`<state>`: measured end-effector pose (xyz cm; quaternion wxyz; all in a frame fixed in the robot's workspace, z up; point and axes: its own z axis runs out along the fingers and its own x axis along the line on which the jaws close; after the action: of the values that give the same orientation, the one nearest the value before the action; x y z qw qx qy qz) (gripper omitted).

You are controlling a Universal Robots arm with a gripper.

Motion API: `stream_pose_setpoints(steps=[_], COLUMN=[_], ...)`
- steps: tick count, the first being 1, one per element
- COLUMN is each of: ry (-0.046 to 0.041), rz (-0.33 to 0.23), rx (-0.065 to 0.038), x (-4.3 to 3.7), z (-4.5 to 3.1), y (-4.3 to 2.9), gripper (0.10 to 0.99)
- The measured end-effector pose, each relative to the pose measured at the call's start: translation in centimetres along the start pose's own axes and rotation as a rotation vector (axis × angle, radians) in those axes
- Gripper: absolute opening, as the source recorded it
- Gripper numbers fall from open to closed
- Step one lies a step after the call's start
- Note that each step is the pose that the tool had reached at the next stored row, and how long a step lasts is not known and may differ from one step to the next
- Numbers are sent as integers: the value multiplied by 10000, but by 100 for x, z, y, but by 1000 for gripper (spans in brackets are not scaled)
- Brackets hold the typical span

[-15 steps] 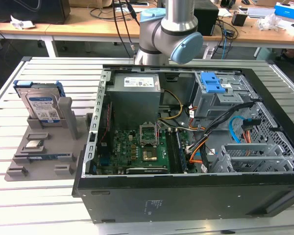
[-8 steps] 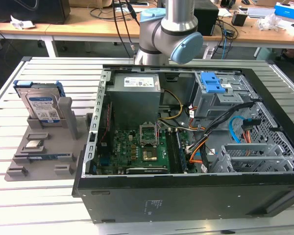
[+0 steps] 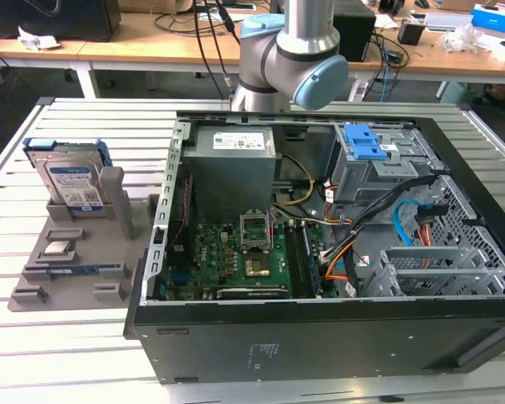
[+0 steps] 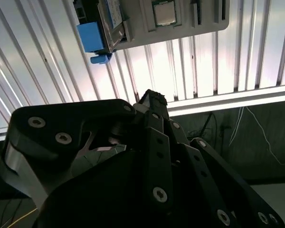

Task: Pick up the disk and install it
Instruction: 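Pick up the disk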

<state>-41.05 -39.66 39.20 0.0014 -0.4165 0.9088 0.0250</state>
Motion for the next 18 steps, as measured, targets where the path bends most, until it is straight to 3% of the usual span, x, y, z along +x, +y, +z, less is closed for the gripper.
stream_pose_setpoints(steps=[18], ry=[116], rz=[-1488], rx=[7], x=[0], z=[0], y=[0], gripper=[102])
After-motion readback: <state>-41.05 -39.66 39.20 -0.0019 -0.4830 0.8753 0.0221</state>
